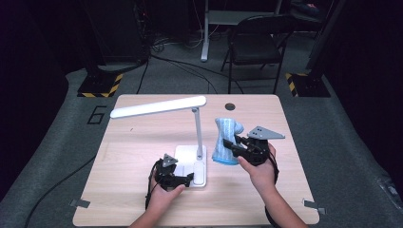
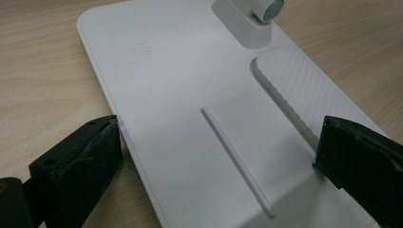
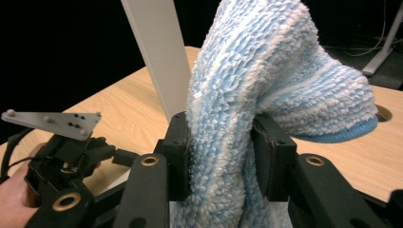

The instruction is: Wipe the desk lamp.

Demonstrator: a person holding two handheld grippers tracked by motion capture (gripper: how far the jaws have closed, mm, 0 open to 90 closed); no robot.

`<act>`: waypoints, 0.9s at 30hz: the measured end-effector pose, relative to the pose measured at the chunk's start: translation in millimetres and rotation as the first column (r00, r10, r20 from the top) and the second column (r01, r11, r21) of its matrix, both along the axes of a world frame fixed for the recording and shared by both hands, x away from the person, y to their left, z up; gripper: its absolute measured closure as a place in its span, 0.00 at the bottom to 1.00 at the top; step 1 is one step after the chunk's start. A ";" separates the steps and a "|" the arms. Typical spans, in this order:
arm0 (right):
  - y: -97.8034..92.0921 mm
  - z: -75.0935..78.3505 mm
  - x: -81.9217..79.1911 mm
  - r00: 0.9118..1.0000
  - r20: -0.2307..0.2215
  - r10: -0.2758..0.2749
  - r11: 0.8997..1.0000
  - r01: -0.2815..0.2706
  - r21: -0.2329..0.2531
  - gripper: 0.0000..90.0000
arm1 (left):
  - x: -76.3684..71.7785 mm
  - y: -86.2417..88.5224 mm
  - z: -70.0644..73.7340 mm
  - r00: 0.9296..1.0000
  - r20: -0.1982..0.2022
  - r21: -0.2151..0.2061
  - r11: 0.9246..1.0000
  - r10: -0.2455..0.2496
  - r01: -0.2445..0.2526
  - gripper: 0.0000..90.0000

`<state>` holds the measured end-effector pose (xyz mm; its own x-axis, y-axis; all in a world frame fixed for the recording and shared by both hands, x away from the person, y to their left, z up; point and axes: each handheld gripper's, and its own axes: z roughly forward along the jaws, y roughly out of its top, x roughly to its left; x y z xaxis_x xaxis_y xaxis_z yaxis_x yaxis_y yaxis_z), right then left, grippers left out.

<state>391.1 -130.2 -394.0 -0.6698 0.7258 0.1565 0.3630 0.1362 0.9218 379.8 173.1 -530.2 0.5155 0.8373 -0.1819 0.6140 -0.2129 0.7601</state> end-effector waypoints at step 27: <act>-81.9 -53.2 -16.0 0.969 -0.060 -0.241 0.971 0.240 -0.020 0.68 | 0.2 1.1 0.3 1.000 -0.001 0.011 1.000 -0.010 0.010 0.02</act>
<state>375.0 -212.1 -447.2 -0.4648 0.8666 0.1816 0.4421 0.0494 0.8956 380.0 174.2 -529.8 0.5236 0.8342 -0.1728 0.6122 -0.2273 0.7573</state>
